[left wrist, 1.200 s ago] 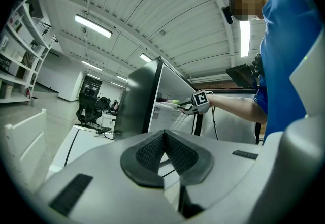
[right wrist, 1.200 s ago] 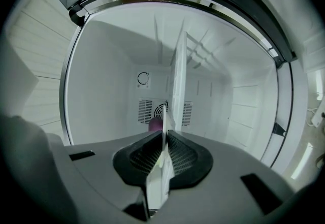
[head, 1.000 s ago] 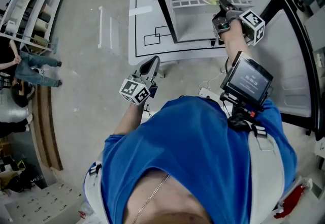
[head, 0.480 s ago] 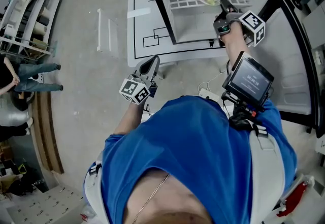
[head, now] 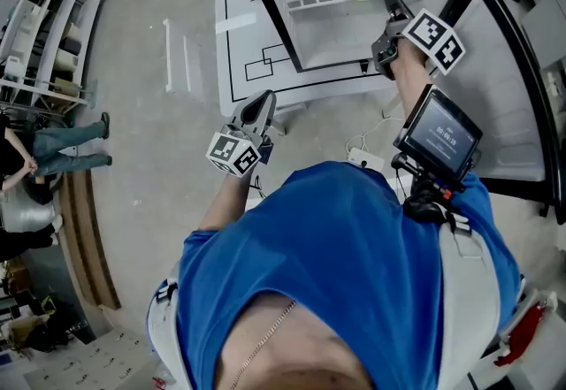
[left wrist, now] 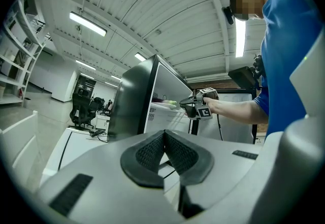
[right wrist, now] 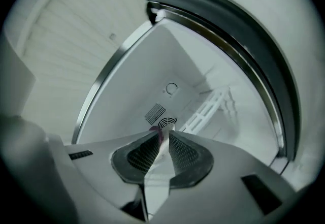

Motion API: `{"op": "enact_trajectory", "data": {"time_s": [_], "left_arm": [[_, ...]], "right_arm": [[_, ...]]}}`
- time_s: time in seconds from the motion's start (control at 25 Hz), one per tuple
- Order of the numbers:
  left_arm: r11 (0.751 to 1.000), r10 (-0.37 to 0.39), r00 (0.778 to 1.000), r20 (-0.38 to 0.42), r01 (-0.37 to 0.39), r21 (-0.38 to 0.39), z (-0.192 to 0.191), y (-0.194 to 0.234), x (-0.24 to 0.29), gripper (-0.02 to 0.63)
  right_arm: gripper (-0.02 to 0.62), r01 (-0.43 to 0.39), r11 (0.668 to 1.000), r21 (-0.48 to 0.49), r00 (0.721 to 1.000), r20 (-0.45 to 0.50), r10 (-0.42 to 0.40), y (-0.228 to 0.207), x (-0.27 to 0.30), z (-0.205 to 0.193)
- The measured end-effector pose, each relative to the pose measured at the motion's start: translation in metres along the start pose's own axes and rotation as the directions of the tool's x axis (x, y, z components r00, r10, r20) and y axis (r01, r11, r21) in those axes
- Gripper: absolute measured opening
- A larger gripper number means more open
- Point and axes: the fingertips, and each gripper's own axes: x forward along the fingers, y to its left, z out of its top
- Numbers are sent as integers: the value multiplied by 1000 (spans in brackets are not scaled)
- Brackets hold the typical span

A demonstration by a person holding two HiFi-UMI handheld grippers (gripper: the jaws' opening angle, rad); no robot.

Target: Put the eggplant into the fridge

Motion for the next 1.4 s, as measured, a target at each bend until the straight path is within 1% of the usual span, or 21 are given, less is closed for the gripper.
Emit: {"op": "enact_trajectory", "data": {"time_s": [0.04, 0.08, 0.12, 0.16, 0.2, 0.24, 0.28, 0.32, 0.36, 0.44, 0.48, 0.52, 0.56, 0.6, 0.64, 0.68, 0.76, 0.8, 0.84, 1.12, 1.4], "left_arm": [[1000, -1, 1000, 1, 1, -1, 0, 0, 1, 8], [1000, -2, 1000, 1, 2, -1, -1, 1, 1, 9], [1000, -1, 1000, 1, 1, 0, -2, 2, 1, 8], [1000, 0, 1000, 0, 0, 1, -3, 3, 1, 8], [1000, 1, 1000, -1, -1, 0, -4, 3, 1, 8], [1000, 3, 1000, -1, -3, 0, -5, 3, 1, 8], [1000, 4, 1000, -2, -4, -1, -5, 3, 0, 8], [1000, 6, 1000, -2, -6, 0, -5, 3, -1, 8], [1000, 8, 1000, -3, -8, 1, -5, 3, -2, 8], [1000, 17, 1000, -1, -17, -1, -5, 5, -4, 9], [1000, 22, 1000, 1, -22, -2, -5, 6, -6, 8], [1000, 26, 1000, 1, -26, -2, -5, 8, -8, 9], [1000, 31, 1000, 1, -31, -1, -5, 9, -9, 8], [999, 34, 999, 1, -34, 1, -5, 10, -10, 8], [999, 36, 999, 2, -36, 2, -5, 10, -11, 8], [999, 39, 999, 4, -39, 2, -4, 10, -11, 8], [999, 43, 999, 9, -43, 0, -2, 10, -12, 8], [999, 45, 999, 10, -45, 1, -1, 9, -13, 8], [999, 46, 999, 11, -46, 2, -1, 9, -14, 8], [998, 57, 998, 7, -57, 13, 0, 11, -20, 8], [999, 48, 999, 13, -48, 20, 2, 7, -14, 8]], "right_arm": [[46, 4, 995, -104, 1000, 4, -4, 5, -1, 2], [46, 6, 978, -209, 1000, 6, -5, 10, -2, 2], [46, 6, 950, -312, 1000, 6, -4, 16, -2, 2], [46, 4, 912, -411, 1000, 2, -3, 22, -2, -1], [46, 1, 864, -504, 1000, -5, -4, 27, -1, -4], [46, -2, 806, -591, 1000, -14, -8, 31, -1, -9], [46, -1, 738, -675, 1000, -20, -17, 34, -1, -14], [46, 3, 659, -752, 999, -23, -30, 36, -1, -19], [46, 9, 570, -822, 999, -20, -45, 38, -2, -23], [46, 20, 366, -931, 997, -8, -75, 41, -3, -33], [46, 20, 261, -965, 996, -3, -88, 42, -3, -38], [46, 14, 167, -986, 995, -2, -99, 42, -2, -44], [46, 6, 88, -996, 994, -4, -107, 42, -1, -49], [46, -5, 26, -1000, 993, -8, -114, 42, 0, -54], [46, -15, -22, -1000, 993, -12, -121, 41, 2, -58], [46, -23, -60, -998, 991, -15, -130, 40, 4, -61], [46, -28, -111, -993, 989, -11, -150, 37, 8, -65], [46, -25, -123, -992, 987, -5, -159, 36, 10, -65], [46, -21, -126, -992, 986, 0, -166, 35, 11, -65], [46, -16, -111, -994, 984, 4, -176, 32, 13, -63], [46, -14, -100, -995, 983, 5, -185, 27, 15, -59]]}}
